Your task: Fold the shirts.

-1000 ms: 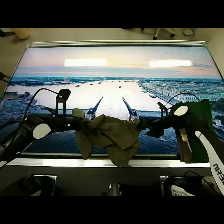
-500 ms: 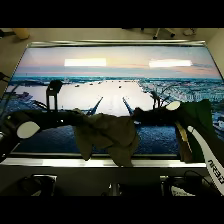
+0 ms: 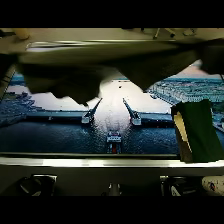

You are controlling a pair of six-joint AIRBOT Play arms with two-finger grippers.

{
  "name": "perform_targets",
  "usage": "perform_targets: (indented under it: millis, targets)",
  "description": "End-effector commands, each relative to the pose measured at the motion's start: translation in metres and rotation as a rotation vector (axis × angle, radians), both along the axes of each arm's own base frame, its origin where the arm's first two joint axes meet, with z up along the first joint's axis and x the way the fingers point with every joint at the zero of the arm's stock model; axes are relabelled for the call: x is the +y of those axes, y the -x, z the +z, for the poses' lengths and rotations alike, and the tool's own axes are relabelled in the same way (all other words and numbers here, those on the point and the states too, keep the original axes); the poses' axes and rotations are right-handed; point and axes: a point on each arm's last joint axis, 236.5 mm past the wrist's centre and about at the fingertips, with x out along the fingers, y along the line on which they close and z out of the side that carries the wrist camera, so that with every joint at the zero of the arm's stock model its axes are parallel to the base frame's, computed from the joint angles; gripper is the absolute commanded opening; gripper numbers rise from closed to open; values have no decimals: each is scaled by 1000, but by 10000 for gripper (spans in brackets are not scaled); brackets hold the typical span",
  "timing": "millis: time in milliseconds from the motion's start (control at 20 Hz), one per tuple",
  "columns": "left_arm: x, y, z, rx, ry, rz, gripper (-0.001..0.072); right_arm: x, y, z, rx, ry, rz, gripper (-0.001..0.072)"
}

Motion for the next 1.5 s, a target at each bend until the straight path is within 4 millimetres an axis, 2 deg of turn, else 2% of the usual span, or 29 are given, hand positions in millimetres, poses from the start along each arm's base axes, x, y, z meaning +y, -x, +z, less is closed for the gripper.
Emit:
perform_targets:
  millis: [0, 100, 200, 300, 350, 450, 600, 700, 800, 850, 900, 950, 1000, 1050, 1100, 1200, 1300, 1350, 1450]
  targets:
    - [14, 25, 26, -23, 70, 11, 21, -40, 79, 47, -115, -63, -137, 26]
    - [8, 18, 4, 35, 44, 5, 21, -43, 83, 25, -29, -31, -148, 26]
    - [2, 9, -23, 93, 3, 7, 21, -54, 77, -3, 82, 24, -192, 26]
    - [-6, -4, -66, 186, -53, 9, 21, -64, 63, -35, 214, 79, -233, 26]
    - [-10, -11, -90, 238, -85, 11, 21, -68, 51, -57, 307, 114, -253, 26]
    - [-18, -30, -147, 348, -170, 23, 21, -70, 20, -110, 497, 179, -261, 27]
    - [-33, -67, -244, 515, -280, 35, 21, -58, -51, -209, 725, 233, -233, 27]
    - [-41, -93, -307, 630, -330, 46, 21, -45, -101, -278, 819, 201, -225, 28]
    - [-51, -109, -365, 754, -323, 53, 23, -19, -138, -335, 900, 81, -208, 28]
    - [-54, -112, -389, 823, -306, 62, 51, -5, -150, -358, 938, 2, -198, 29]
    - [-57, -112, -408, 904, -283, 71, 186, 8, -157, -376, 978, -62, -184, 71]
    - [-57, -109, -417, 978, -270, 80, 444, 21, -159, -390, 1018, -117, -164, 230]
    - [-49, -107, -419, 1032, -287, 85, 622, 26, -157, -397, 1044, -133, -155, 401]
    - [-36, -103, -413, 1063, -338, 54, 659, 24, -153, -398, 1054, -104, -143, 497]
    - [-23, -97, -405, 1082, -375, 24, 659, 17, -146, -397, 1063, -27, -120, 508]
    - [-3, -78, -393, 1126, -370, -11, 658, -10, -123, -404, 1115, 184, -64, 598]
    - [-6, -48, -400, 1178, -216, -26, 658, -32, -91, -420, 1262, 169, -36, 594]
    - [-13, -29, -412, 1202, -133, -29, 658, -37, -77, -429, 1327, 96, -32, 549]
    - [-27, 7, -441, 1246, 16, 4, 659, -40, -53, -448, 1416, -28, 2, 528]
